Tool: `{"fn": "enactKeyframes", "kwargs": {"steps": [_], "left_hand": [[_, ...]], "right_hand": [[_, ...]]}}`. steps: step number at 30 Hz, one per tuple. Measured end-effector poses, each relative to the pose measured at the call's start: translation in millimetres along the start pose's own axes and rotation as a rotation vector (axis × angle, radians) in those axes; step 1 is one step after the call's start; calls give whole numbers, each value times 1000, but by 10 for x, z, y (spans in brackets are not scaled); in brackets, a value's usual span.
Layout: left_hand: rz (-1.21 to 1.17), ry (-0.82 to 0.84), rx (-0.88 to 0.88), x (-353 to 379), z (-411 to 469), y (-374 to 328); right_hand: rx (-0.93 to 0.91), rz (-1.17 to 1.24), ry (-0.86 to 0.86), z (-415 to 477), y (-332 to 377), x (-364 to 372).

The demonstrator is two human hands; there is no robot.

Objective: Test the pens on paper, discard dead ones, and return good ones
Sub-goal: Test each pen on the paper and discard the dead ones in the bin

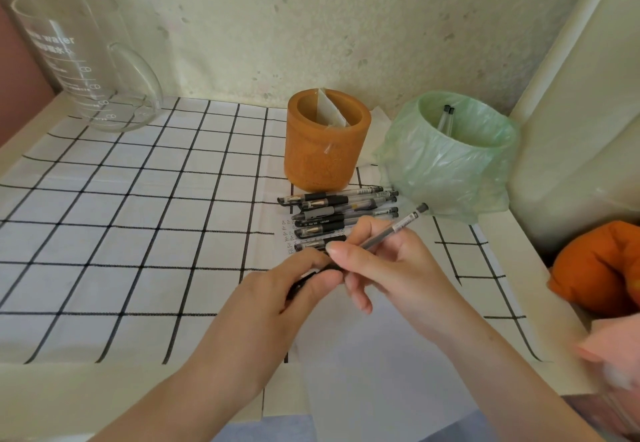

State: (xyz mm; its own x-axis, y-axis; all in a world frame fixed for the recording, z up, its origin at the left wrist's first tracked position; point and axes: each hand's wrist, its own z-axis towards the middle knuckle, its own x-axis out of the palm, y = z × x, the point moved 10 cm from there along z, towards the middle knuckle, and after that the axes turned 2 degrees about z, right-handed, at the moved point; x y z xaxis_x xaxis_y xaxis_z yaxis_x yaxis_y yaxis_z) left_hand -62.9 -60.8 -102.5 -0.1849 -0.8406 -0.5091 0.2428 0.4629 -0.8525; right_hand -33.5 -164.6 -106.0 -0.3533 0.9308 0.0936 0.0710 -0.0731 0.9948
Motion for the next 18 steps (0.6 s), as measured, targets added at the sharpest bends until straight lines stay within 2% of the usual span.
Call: {"fn": "enactKeyframes", "kwargs": {"steps": [3, 6, 8, 11, 14, 18], "left_hand": [[77, 31, -36, 49, -26, 72], [349, 60, 3, 85, -43, 117], [524, 73, 27, 124, -50, 170], [637, 135, 24, 210, -51, 238], [661, 164, 25, 242, -34, 257], [680, 207, 22, 295, -26, 280]], "right_hand": [[-31, 80, -166, 23, 73, -307], [-77, 143, -406, -10, 199, -849], [-38, 87, -439, -17, 193, -1045], [50, -2, -461, -7, 65, -1151], [81, -151, -550, -13, -35, -1272], [4, -252, -678, -35, -94, -1463]]}}
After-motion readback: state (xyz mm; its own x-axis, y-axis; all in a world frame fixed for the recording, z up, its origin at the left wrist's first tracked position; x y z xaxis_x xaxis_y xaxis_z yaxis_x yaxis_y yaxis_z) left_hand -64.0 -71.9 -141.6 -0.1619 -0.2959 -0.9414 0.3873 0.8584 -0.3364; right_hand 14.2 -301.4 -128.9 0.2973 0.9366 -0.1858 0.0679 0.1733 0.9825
